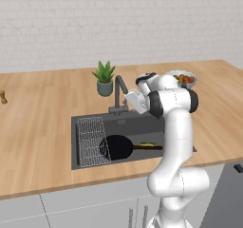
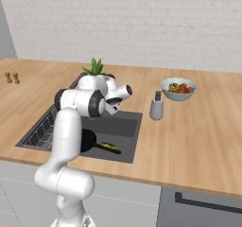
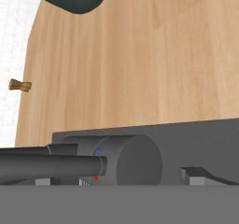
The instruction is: Pick the pan and sponge and place them into the sink. Then turn on the water.
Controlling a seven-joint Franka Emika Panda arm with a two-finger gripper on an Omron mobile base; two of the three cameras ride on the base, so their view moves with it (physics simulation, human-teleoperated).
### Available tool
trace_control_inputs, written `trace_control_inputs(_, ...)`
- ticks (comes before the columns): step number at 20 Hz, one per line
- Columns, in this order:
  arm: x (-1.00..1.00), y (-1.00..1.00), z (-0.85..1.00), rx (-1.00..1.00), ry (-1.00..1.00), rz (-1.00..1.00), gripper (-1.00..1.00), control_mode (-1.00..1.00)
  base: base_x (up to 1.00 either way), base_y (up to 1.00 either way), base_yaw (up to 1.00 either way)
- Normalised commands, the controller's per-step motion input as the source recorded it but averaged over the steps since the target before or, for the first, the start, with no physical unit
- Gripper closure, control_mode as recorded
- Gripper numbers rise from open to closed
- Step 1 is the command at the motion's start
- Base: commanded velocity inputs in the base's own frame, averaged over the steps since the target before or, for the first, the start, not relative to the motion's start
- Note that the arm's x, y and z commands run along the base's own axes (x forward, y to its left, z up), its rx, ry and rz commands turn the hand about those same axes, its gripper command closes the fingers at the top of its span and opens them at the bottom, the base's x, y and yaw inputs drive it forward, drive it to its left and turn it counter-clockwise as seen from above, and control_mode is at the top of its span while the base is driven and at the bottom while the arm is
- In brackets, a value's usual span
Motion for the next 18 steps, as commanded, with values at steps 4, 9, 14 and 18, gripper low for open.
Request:
trace_control_inputs(4, 0.01, 0.21, -0.27, 0.01, 0.0, 0.0, -1.0, -1.0, 0.0, 0.0, 0.0)
trace_control_inputs(9, 0.02, 0.31, -0.33, 0.0, 0.0, 0.0, -1.0, -1.0, 0.0, 0.0, 0.0)
trace_control_inputs(14, 0.11, 0.2, -0.2, 0.0, 0.0, 0.0, 1.0, -1.0, 0.0, 0.0, 0.0)
trace_control_inputs(18, 0.01, 0.0, 0.0, 0.0, 0.0, 0.0, 1.0, -1.0, 0.0, 0.0, 0.0)
